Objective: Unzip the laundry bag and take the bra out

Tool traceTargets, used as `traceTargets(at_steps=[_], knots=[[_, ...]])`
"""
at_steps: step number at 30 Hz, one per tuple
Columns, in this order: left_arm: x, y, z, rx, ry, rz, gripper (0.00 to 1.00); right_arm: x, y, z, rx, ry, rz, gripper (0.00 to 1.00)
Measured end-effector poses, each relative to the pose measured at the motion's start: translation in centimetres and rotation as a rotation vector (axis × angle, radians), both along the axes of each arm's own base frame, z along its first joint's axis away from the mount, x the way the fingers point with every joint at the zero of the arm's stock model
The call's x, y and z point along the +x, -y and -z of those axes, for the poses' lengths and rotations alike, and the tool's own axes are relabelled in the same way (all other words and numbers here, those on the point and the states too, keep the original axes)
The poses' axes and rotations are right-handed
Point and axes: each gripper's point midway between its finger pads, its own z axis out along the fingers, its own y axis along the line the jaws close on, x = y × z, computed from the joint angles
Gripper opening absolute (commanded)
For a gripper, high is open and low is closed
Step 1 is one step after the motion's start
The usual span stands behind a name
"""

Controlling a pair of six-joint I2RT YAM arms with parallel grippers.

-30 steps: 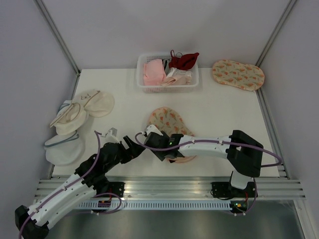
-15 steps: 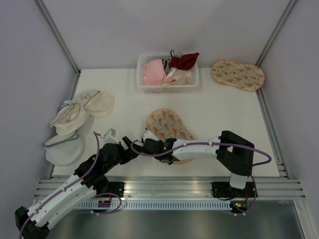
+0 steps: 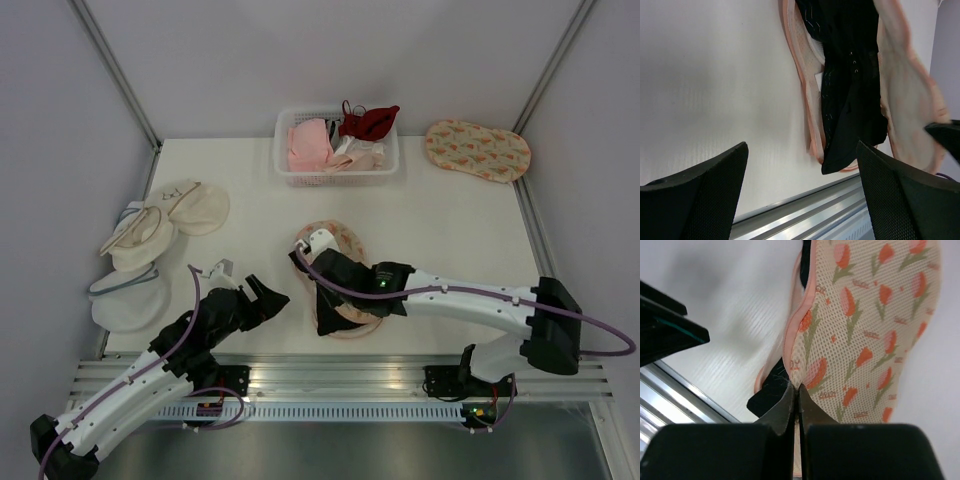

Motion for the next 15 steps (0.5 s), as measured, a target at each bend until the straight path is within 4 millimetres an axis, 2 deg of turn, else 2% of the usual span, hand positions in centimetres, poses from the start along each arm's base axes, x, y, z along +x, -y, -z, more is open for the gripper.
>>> traceTargets(at_steps=[2,4,7,9,10,11,12,13,14,15], knots=[[0.0,0.0,0.0,0.001,-0.001,0.0,0.92,0.8,0.9,-1.9,0.072,0.011,0.053,0.0],[0.0,0.0,0.1,0.002,-0.003,0.001,0.92,2.3,2.7,-3.4,0.127,0.034,0.153,0.0],[-0.1,0.0,0.3,0.007,-0.01,0.003,0.92,5.7,7.4,-4.3,0.186,0.058,0.383,0.01],[-0.1,0.0,0.4,0.011,-0.018,0.007,0.92,8.3,12.8,-4.4,0.222,0.087,0.597,0.04],[-0.2,0.1,0.5,0.013,-0.022,0.009,0.92,9.0,15.4,-4.4,0.231,0.107,0.69,0.06],[-0.2,0.1,0.6,0.015,-0.024,0.01,0.92,9.7,19.1,-4.3,0.238,0.14,0.821,0.14],[-0.2,0.1,0.6,0.016,-0.027,0.011,0.92,10.0,21.7,-4.3,0.244,0.163,0.909,0.23],[-0.3,0.1,0.7,0.016,-0.028,0.013,0.92,10.0,24.1,-4.4,0.254,0.187,0.992,0.32],[-0.3,0.1,0.7,0.017,-0.03,0.014,0.92,9.9,26.2,-4.3,0.257,0.207,1.065,0.46],[-0.3,0.2,0.7,0.018,-0.032,0.016,0.92,9.8,27.8,-4.3,0.254,0.221,1.116,0.5]])
